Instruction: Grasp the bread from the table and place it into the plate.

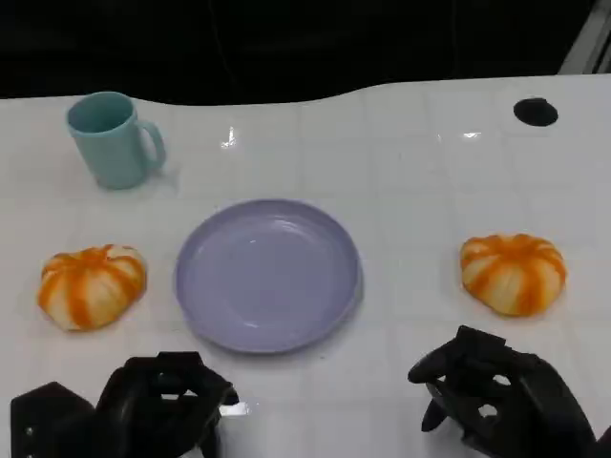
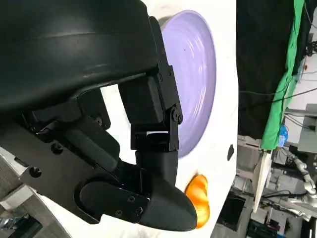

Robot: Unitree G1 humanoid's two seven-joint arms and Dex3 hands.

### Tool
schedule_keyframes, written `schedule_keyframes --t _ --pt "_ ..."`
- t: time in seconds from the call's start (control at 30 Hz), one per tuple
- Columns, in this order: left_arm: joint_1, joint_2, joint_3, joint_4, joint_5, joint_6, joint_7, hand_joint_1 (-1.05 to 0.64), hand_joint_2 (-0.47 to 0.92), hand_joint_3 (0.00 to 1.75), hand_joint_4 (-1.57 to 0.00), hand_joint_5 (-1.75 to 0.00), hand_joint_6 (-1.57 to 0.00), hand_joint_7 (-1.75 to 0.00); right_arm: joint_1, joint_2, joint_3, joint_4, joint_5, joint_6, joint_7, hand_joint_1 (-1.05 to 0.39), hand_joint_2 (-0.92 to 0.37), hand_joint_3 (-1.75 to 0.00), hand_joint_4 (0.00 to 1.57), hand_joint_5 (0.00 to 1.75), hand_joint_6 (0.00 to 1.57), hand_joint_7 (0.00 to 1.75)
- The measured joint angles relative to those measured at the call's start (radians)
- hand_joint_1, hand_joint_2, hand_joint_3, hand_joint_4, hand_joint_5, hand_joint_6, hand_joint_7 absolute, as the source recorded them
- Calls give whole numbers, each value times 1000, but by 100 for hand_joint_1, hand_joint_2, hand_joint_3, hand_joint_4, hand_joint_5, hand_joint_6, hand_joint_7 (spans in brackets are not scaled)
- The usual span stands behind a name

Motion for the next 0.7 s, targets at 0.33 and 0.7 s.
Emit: schedule_keyframes --t 0.33,0.7 --pt "0 0 -1 -1 0 0 0 -105 67 35 -157 -122 -146 -66 1 0 0 0 0 -1 2 -42 -91 -37 74 145 71 117" --pt "0 0 0 0 0 0 0 -105 67 35 -157 -122 -145 -66 0 3 -7 -9 0 -1 -9 -41 -91 -31 68 139 73 72"
